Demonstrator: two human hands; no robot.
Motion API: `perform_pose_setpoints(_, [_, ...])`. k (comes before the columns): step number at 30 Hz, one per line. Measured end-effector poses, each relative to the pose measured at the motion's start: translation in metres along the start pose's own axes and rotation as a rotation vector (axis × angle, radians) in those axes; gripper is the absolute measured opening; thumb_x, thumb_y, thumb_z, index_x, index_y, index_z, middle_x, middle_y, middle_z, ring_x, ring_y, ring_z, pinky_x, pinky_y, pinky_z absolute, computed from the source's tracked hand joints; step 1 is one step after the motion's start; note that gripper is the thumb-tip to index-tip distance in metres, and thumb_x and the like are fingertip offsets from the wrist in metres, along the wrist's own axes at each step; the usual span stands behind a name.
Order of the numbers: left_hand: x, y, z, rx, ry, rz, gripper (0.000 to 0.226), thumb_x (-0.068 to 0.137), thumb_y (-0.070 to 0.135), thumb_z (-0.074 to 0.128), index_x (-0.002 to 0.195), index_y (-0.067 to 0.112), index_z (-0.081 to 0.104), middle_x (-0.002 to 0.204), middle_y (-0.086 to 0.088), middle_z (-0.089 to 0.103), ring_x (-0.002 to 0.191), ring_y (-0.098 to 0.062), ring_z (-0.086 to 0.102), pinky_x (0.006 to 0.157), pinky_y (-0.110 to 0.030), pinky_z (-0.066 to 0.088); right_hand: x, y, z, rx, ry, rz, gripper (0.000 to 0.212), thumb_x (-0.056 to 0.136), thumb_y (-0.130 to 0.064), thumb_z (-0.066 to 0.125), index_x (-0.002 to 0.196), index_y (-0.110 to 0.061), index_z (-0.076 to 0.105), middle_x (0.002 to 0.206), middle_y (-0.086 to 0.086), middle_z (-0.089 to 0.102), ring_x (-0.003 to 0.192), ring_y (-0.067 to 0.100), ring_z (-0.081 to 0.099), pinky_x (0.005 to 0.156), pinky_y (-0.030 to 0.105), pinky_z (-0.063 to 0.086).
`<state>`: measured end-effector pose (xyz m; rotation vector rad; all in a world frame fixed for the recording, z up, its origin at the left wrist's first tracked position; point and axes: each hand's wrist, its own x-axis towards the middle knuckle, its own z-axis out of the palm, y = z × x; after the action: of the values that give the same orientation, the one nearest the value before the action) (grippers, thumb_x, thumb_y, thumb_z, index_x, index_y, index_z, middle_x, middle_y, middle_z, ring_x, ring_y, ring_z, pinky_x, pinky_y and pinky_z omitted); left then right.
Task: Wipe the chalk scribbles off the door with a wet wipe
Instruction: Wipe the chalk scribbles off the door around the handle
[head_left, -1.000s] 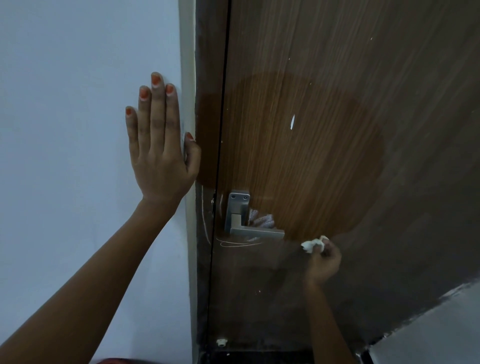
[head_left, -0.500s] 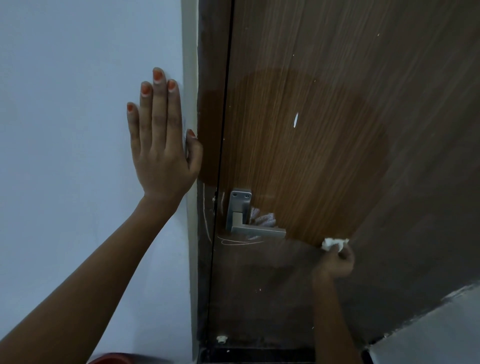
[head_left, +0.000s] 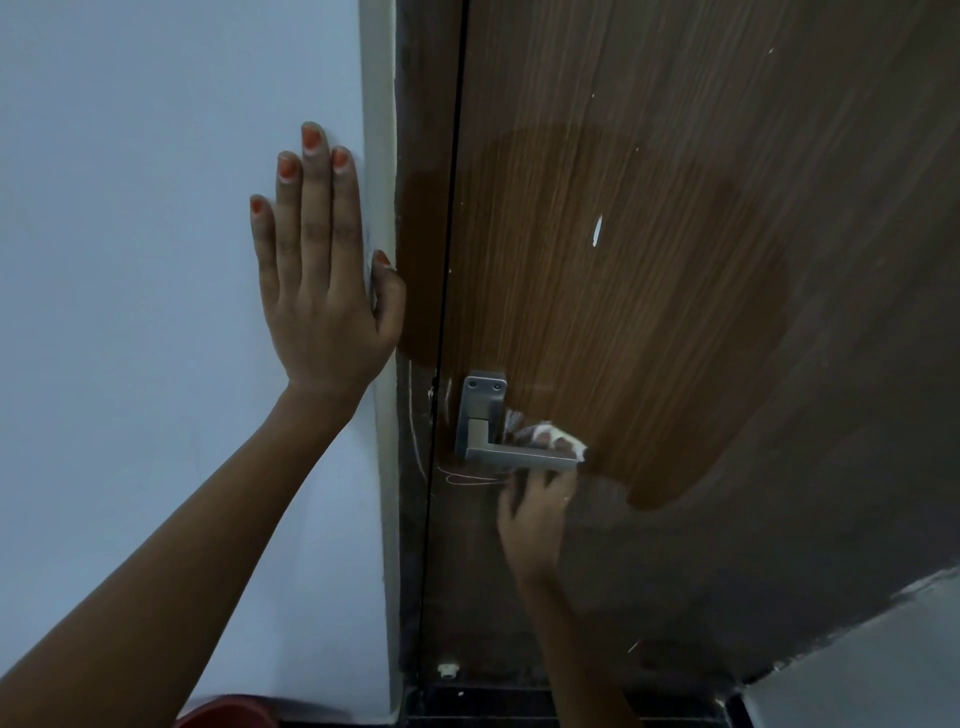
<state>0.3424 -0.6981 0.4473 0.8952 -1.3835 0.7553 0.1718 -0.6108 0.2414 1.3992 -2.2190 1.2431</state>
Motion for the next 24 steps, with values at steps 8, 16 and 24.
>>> perform_pose_setpoints(8, [0.002,0.003,-0.002,-0.004,-0.029,0.019,0.054,0.087,0.012,0.051,0.136,-0.002,0.032,0.134,-0.028,0.045,0.128,-0.036,0.032,0.116,-0.033,0.007,0.008,0.023,0.003,-0.146,-0.101,-0.227,0.051,0.092,-0.034,0.035,0.127,0.000,0.050,0.136,0.022,0.046,0.132,0.036,0.034,0.107,0.052,0.024])
perform_pose_setpoints(16, [0.002,0.001,0.000,-0.012,-0.011,0.041,0.054,0.087,0.011,0.050,0.136,-0.001,0.032,0.134,-0.028,0.045,0.128,-0.036,0.031,0.116,-0.033,0.007,0.028,-0.004,0.012,-0.134,-0.053,-0.475,0.067,0.093,-0.024,0.034,0.148,-0.017,-0.006,0.156,0.007,0.003,0.143,0.012,-0.001,0.116,0.033,0.005])
perform_pose_setpoints(24, [0.002,0.001,0.000,-0.007,-0.008,0.055,0.054,0.088,0.013,0.050,0.137,-0.001,0.030,0.134,-0.028,0.045,0.129,-0.035,0.029,0.116,-0.032,0.005,0.020,0.022,0.005,-0.216,-0.102,-0.559,0.051,0.077,-0.017,0.061,0.125,-0.002,0.052,0.124,0.013,0.060,0.118,0.026,0.054,0.102,0.037,0.040])
